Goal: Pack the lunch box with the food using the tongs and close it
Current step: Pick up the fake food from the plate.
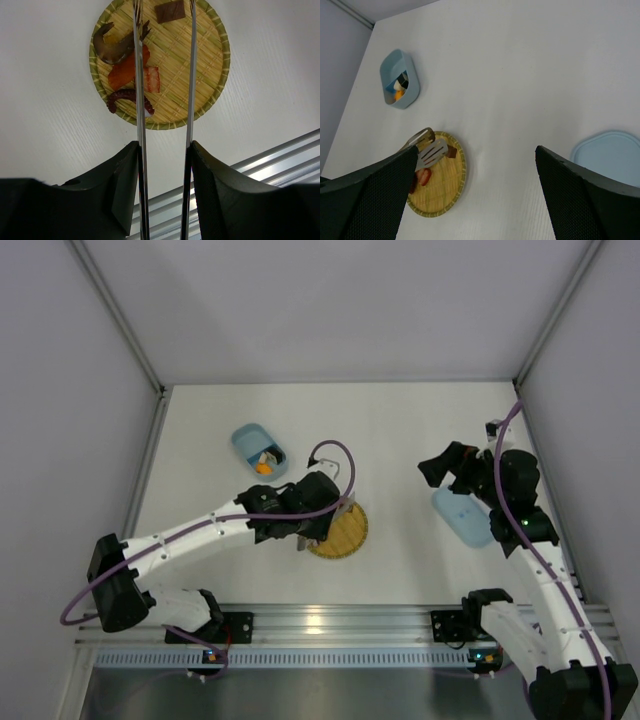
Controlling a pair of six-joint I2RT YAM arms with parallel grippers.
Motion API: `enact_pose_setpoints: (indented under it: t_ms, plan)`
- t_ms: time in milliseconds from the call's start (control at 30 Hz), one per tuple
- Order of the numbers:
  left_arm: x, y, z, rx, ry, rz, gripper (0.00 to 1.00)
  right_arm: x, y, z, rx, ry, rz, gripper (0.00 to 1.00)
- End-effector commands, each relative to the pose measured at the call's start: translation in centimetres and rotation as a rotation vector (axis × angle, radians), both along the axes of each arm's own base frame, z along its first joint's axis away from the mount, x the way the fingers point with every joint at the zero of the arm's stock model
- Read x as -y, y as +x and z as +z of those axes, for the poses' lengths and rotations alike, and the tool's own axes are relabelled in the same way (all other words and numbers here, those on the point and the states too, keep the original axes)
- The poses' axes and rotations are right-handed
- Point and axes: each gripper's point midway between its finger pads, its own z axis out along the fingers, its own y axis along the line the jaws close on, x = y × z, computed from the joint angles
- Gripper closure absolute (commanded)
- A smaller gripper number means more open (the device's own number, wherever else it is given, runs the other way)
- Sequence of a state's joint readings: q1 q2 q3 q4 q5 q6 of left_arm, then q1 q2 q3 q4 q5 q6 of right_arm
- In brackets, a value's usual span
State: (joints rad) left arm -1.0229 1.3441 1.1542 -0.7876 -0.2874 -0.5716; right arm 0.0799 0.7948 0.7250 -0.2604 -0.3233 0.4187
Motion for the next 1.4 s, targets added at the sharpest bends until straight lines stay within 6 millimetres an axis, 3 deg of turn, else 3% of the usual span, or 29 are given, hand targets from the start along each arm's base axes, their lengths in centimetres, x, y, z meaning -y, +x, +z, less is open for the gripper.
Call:
enact_pose_setpoints:
  t_ms: [0, 467, 1367]
  plan:
    - [0.6, -0.4, 1.4, 0.024, -0.044, -0.012, 0.51, 0.6, 0.0, 1.0, 0.046, -0.011, -0.014, 0.01]
    - [0.1, -0.4, 0.0, 0.013, 0.003, 0.008, 0.51, 0.6, -0.1, 1.1, 0.049, -0.015, -0.014, 0.01]
    - [1.3, -0.9, -2.1, -0.036, 0.003, -0.040, 0.52, 0.7, -0.1, 0.7, 0.046, -0.022, -0.015, 0.01]
